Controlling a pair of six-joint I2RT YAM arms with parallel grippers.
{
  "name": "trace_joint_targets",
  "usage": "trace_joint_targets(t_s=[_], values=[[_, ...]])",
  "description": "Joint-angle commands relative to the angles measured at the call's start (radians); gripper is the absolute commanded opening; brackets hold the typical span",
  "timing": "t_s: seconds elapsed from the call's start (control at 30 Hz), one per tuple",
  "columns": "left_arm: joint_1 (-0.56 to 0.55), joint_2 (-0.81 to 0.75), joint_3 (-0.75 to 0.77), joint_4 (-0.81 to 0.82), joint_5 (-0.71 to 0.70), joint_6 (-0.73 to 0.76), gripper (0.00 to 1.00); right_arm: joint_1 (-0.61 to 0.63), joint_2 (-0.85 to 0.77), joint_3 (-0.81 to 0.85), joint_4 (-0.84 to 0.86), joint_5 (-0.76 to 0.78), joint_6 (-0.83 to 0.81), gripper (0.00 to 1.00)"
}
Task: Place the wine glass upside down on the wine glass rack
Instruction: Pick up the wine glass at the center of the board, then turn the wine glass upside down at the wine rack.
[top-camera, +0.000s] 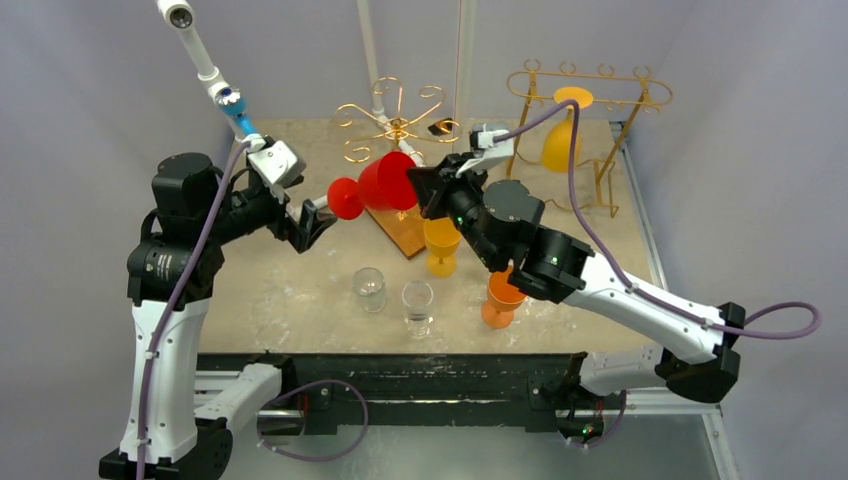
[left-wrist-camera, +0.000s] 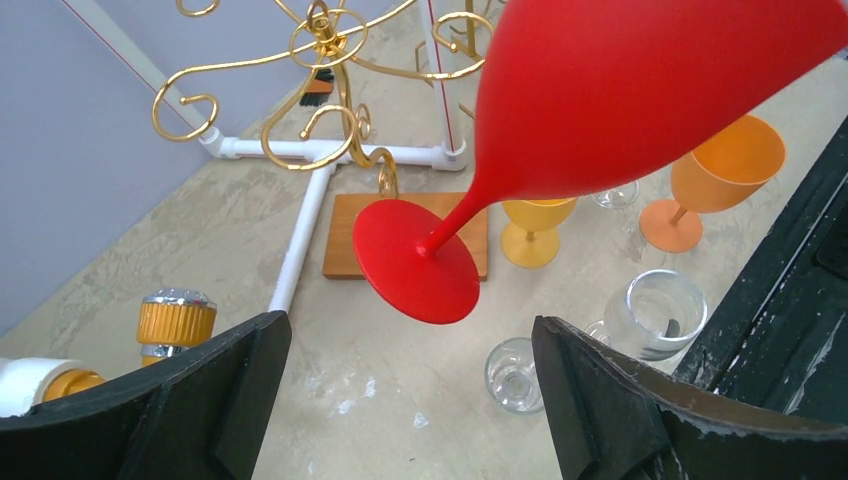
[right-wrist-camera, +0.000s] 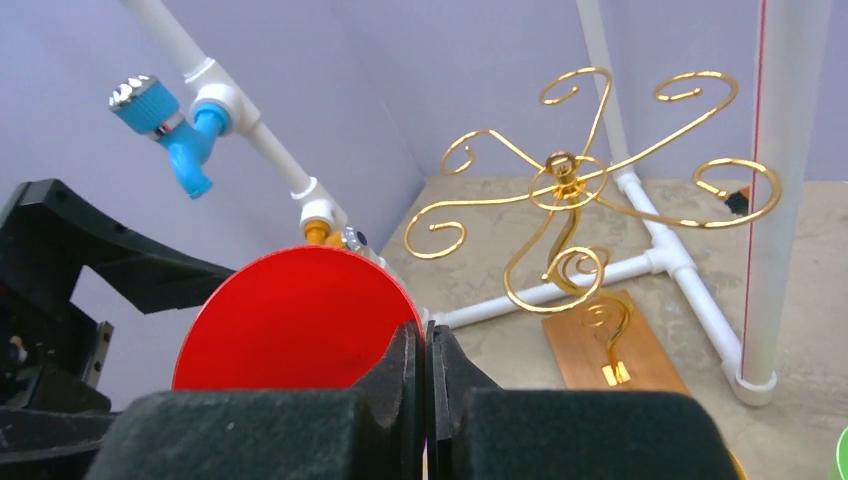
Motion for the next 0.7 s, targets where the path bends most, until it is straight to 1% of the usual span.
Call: trace_joint_targets(t_s=[0.0,0.23,0.5,0.57,0.6,0.63,0.67], values=[[-0.005,0.003,0.006,0.009,0.004,-0.095,1.00,0.014,-0.078,-0.071,0.088,-0.058,-0.037,0.00],[-0.005,0.000,-0.047,0.078,0.047,-0.188,1.00,0.025,-0.177,-0.131,0.182,-0.150,-0.058,0.00],[-0.005,0.025,-0.058,0.049,0.136,-0.243,0.99,0.034,-0.201,-0.130,0.261,-0.248,-0.111,0.00],[-0.005,0.024,-0.059,0.058,0.151,-0.248,0.88,0.037,-0.196,-0.127,0.271,-0.281,-0.121,0.00],[-0.005,0.026,-0.055,0.060,0.160,-0.248,0.79,0.040,-0.192,-0.127,0.274,-0.300,-0.124,0.00],[-0.005,0.029,-0.049,0.062,0.165,-0.245,0.69,0.043,-0.190,-0.128,0.277,-0.318,-0.128,0.00],[-0.005,0.034,-0.041,0.063,0.170,-0.239,0.51,0.046,-0.188,-0.130,0.277,-0.337,-0.132,0.00]])
